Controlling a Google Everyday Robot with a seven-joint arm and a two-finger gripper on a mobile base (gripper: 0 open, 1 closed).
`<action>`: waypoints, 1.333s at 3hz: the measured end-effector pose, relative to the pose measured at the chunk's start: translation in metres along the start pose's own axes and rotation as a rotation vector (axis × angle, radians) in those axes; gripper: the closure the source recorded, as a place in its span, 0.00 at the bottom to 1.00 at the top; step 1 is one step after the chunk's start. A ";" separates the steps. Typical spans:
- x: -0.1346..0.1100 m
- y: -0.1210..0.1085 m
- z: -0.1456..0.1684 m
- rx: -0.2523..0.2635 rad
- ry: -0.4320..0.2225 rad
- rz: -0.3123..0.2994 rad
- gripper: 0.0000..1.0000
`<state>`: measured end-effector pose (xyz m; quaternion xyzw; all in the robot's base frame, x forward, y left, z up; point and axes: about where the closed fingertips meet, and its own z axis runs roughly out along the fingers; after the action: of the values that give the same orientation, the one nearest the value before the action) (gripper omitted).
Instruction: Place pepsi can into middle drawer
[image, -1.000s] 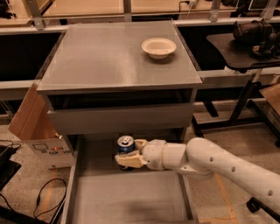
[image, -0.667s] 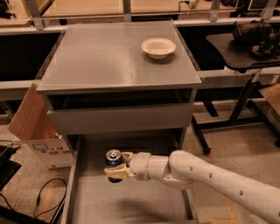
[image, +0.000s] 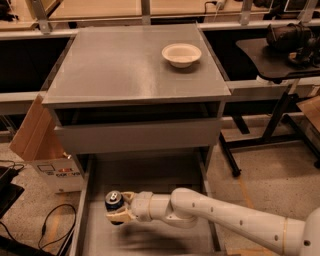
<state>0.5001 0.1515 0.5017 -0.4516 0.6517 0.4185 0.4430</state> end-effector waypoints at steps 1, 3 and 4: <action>0.031 0.003 0.028 -0.001 0.015 -0.014 1.00; 0.058 0.006 0.047 0.011 0.005 0.018 0.82; 0.058 0.007 0.048 0.009 0.004 0.017 0.59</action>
Offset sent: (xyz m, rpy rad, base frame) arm -0.0066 0.0412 -0.1078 0.0159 0.0473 -0.0653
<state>0.4918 0.1860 0.4351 -0.4449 0.6584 0.4185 0.4398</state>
